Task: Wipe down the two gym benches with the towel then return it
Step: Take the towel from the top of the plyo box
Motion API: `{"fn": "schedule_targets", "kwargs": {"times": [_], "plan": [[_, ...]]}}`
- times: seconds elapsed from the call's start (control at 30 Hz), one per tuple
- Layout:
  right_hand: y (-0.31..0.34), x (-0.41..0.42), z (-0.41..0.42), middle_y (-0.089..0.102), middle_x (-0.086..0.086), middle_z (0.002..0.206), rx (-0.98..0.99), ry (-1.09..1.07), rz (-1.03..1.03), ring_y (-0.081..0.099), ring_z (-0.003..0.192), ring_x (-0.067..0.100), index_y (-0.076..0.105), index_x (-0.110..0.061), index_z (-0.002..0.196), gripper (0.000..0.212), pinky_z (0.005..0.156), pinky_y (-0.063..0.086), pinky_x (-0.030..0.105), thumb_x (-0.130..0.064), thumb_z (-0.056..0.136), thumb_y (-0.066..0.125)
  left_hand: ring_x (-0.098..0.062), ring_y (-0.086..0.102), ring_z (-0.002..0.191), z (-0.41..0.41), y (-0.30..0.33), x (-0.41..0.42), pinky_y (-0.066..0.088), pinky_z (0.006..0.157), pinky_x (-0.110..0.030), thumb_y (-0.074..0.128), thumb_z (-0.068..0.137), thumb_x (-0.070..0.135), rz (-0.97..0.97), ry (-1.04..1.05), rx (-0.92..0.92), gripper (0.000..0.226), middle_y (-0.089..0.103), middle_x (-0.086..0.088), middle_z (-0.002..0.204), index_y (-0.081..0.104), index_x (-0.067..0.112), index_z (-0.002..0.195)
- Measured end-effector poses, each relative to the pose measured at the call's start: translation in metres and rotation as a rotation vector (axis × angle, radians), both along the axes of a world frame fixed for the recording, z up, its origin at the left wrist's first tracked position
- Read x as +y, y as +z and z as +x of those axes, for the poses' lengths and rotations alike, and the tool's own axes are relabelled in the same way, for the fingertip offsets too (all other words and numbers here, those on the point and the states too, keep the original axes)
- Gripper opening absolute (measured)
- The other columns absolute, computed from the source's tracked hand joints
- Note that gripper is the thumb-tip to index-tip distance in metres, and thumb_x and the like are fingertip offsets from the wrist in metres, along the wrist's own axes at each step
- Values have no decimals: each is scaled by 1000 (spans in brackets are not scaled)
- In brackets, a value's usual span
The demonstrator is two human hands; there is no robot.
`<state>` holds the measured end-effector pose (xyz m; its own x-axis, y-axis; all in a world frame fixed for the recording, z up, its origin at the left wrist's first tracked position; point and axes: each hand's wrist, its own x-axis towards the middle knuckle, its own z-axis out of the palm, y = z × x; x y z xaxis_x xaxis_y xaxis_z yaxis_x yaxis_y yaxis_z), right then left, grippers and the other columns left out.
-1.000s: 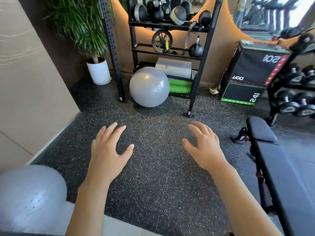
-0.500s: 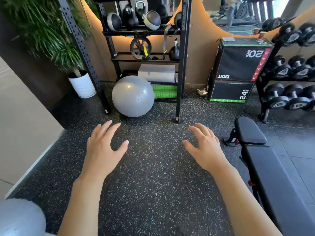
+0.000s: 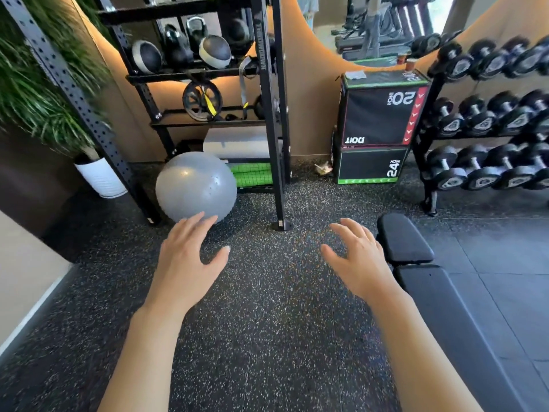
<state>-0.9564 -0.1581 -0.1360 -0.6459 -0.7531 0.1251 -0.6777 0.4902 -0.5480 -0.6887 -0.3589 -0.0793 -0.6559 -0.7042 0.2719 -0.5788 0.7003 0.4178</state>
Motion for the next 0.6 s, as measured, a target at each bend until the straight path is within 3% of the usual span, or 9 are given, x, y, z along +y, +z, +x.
{"fn": "schedule_targets", "kwargs": {"times": [0.4, 0.6], "plan": [[3, -109, -84, 33, -10, 164, 15, -130, 17, 24, 152, 17, 44, -29, 154, 61, 121, 24, 52, -57, 100, 51, -14, 25, 153, -121, -18, -139, 24, 128, -45, 62, 98, 47, 8, -146, 51, 62, 37, 6, 163, 44, 28, 155], [15, -186, -122, 33, -11, 163, 7, -214, 49, 25, 151, 17, 44, -32, 154, 62, 120, 25, 53, -59, 98, 50, -18, 25, 155, -186, -8, -231, 25, 127, -51, 61, 100, 47, 24, -250, 31, 62, 35, 6, 166, 42, 30, 157]]}}
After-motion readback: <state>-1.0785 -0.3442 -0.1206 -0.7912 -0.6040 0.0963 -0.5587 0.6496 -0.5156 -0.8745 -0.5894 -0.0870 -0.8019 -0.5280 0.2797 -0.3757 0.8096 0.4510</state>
